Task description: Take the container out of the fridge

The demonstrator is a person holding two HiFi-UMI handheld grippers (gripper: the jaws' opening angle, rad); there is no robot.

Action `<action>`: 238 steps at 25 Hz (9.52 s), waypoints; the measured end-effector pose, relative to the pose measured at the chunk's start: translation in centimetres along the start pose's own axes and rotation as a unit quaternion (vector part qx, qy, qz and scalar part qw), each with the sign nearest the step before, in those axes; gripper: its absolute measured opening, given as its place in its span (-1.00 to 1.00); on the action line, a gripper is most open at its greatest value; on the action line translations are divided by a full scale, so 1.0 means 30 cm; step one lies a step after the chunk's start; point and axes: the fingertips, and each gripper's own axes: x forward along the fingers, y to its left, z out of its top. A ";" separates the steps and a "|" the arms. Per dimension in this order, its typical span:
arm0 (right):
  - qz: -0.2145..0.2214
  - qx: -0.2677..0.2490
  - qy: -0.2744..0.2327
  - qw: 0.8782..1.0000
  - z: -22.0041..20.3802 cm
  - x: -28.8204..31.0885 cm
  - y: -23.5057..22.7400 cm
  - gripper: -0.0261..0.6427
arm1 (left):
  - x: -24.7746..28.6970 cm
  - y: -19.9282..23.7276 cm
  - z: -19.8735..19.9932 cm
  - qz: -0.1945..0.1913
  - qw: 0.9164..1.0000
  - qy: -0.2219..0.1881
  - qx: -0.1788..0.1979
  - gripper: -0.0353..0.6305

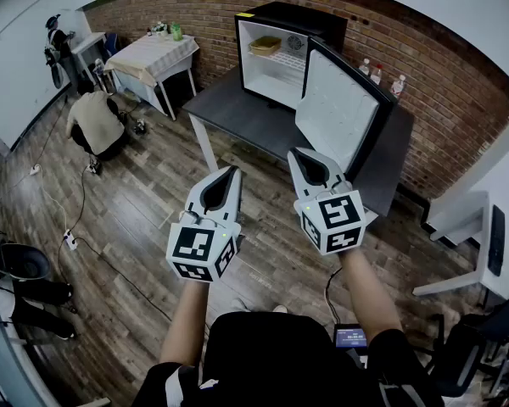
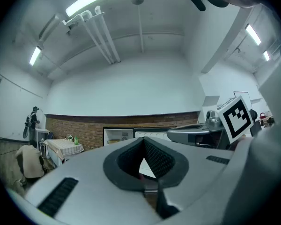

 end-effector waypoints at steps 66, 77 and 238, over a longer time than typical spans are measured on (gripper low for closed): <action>-0.015 0.011 0.038 0.999 -0.060 1.124 -0.208 -0.80 | 0.784 0.879 -0.122 -0.051 0.999 0.016 -0.009 -0.86; -0.029 0.009 0.045 0.999 -0.086 1.210 -0.214 -0.80 | 0.832 0.940 -0.157 -0.066 0.998 0.013 -0.019 -0.86; -0.198 0.088 0.157 0.964 -0.590 2.048 -1.302 -0.80 | 2.428 1.075 -0.783 -0.243 0.800 0.089 0.541 -0.79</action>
